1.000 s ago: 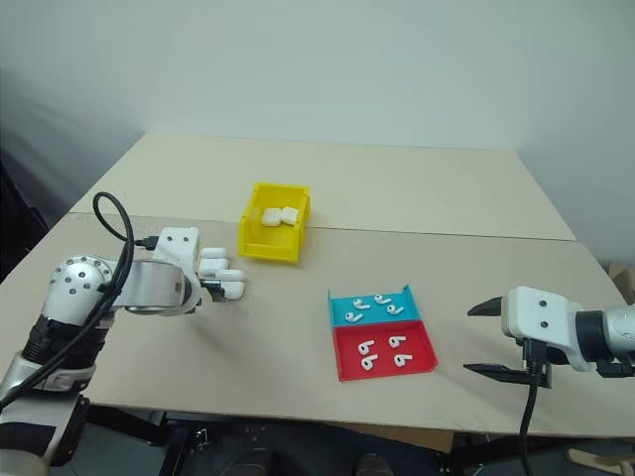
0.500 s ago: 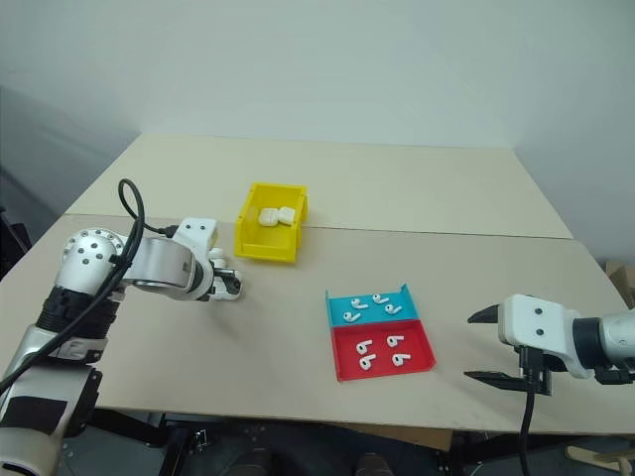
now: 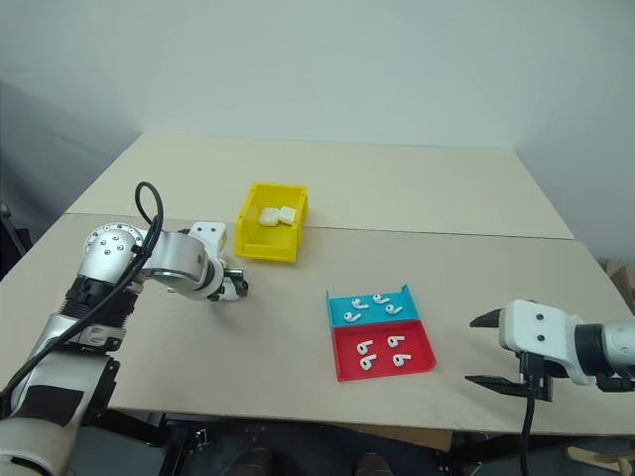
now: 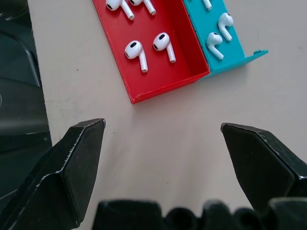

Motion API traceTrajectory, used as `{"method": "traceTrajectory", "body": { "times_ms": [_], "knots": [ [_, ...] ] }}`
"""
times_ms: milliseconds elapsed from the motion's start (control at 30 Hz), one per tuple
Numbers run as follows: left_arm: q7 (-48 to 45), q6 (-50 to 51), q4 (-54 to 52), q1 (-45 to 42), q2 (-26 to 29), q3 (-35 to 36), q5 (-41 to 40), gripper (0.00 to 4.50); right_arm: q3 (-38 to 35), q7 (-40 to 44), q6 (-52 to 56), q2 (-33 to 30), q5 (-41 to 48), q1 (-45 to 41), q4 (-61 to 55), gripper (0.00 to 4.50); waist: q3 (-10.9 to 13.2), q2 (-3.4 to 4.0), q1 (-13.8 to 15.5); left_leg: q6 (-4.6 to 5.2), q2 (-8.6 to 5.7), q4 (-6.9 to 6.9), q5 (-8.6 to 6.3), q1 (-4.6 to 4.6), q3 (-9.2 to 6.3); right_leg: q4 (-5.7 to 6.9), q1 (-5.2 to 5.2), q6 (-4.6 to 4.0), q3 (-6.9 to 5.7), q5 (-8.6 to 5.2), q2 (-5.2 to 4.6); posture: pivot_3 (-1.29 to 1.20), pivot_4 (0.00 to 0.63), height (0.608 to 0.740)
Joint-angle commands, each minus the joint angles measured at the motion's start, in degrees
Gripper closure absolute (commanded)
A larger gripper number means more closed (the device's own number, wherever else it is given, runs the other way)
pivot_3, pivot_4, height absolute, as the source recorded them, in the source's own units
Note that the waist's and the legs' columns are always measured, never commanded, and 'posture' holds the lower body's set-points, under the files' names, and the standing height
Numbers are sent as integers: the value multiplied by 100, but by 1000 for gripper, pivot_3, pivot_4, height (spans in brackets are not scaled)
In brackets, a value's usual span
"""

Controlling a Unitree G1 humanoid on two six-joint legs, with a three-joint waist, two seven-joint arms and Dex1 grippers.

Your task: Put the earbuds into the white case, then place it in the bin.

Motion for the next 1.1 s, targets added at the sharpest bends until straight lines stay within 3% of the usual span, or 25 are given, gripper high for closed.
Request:
{"method": "traceTrajectory", "body": {
  "times_ms": [33,567,1100],
  "knots": [
    [96,2,48,-126,64,90,-41,0,-208,-43,38,-8,13,-29,-121,29,0,0,0,0,0,0,0,0,0,0,0,0,0,0,0,0,150,740],
    [-96,-89,353,-332,113,-239,-19,0,-162,-58,-12,5,-59,-13,-92,29,0,0,5,0,-1,0,0,-2,-1,-1,0,1,-1,0,0,0,150,740],
    [-964,206,476,-330,-120,-39,1193,0,-131,-101,-24,32,-131,53,-182,29,0,-1,6,-1,-2,0,0,-4,-2,-2,-2,1,-3,-1,0,0,150,740]
  ]
}}
